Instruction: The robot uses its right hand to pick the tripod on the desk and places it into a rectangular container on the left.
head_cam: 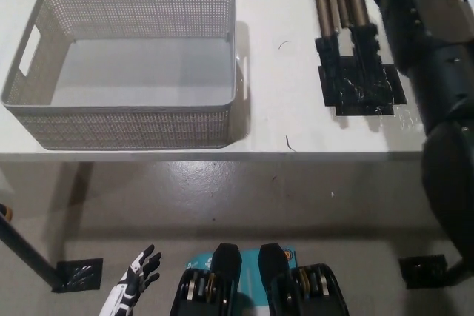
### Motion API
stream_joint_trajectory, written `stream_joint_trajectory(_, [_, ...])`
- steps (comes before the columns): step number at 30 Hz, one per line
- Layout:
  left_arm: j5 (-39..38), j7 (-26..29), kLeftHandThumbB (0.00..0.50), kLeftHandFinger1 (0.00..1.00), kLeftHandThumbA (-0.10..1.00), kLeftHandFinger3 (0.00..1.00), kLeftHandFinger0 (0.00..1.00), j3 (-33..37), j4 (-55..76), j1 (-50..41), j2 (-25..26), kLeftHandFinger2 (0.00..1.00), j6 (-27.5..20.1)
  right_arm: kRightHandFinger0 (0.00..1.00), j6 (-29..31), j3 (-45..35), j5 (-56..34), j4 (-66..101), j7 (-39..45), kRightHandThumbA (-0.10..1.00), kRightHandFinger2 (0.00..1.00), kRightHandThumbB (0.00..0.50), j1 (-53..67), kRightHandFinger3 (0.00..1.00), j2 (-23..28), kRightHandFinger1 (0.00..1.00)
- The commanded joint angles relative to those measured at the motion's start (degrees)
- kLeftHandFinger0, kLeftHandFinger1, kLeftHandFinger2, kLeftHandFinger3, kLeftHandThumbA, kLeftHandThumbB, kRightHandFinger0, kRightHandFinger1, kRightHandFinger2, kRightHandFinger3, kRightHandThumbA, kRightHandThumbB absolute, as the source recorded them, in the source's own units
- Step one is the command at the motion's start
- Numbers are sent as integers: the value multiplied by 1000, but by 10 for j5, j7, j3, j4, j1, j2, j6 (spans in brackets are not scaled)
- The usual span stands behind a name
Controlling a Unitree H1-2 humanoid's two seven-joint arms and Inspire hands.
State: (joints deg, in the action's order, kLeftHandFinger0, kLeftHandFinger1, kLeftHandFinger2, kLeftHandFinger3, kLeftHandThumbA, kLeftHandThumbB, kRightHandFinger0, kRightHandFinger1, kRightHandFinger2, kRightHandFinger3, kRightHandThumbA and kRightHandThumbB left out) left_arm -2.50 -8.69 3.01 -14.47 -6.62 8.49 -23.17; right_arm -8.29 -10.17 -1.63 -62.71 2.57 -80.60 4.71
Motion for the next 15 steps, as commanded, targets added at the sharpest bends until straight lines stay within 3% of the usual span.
stream_joint_trajectory(1, [0,-16,186,1000,1000,1000,1000,4,8,-5,12,1000,-34,4,11,62,31,60,28,-100,840,147,-75,869,-19,473])
stream_joint_trajectory(5, [8,-16,176,1000,1000,1000,1000,5,1,-3,13,1000,-38,0,27,127,67,42,15,-100,818,175,-80,801,-43,483])
stream_joint_trajectory(11, [11,-18,204,1000,1000,1000,1000,8,9,-2,12,1000,-27,0,59,219,125,-14,-14,-100,741,184,-87,744,-80,454])
stream_joint_trajectory(15, [10,-22,245,1000,1000,1000,1000,10,3,5,14,1000,-34,0,88,262,147,-52,-27,-100,703,194,-87,708,-102,345])
